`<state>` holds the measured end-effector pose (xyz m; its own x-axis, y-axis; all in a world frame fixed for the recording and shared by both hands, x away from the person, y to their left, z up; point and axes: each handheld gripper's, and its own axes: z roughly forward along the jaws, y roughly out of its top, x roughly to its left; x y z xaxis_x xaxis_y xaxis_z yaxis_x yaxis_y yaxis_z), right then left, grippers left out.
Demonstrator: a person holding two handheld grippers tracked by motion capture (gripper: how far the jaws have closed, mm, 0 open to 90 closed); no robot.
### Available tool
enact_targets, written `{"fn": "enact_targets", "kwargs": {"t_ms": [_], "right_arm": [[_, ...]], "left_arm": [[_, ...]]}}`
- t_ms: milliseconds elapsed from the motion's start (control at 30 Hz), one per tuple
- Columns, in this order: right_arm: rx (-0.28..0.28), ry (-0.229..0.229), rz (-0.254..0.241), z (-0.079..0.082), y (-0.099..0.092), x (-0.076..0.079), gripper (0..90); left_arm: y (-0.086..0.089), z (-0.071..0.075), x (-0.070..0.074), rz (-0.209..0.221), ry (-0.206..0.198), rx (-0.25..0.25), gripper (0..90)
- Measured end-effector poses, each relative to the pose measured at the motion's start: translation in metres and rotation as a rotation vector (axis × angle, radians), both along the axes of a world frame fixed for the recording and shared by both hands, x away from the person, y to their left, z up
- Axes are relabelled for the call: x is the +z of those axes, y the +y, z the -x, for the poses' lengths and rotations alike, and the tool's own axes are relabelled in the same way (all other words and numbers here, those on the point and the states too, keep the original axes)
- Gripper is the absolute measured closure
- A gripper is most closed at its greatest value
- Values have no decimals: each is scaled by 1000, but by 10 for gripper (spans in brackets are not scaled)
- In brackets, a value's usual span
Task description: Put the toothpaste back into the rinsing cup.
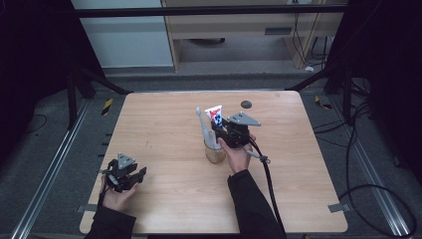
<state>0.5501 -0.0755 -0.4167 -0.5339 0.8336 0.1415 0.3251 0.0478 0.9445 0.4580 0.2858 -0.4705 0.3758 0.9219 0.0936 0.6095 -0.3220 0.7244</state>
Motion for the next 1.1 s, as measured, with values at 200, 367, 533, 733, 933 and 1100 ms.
{"fn": "enact_targets", "kwargs": {"t_ms": [200,367,533,733,933,1100], "right_arm": [[14,30,38,5,-7,6,661],[28,33,60,7,-6,3,680],[42,43,93,9,-4,1,672],[64,106,162,11,-5,-4,621],[48,98,184,16,-12,-5,526],[58,84,146,24,-23,8,380]], "left_arm": [[-1,0,0,-2,0,-2,587],[0,0,0,-1,0,0,587],[0,0,0,0,0,0,587],[-1,0,0,-1,-1,-3,588],[-1,0,0,-2,2,-3,588],[-1,1,0,-1,4,-5,586]]}}
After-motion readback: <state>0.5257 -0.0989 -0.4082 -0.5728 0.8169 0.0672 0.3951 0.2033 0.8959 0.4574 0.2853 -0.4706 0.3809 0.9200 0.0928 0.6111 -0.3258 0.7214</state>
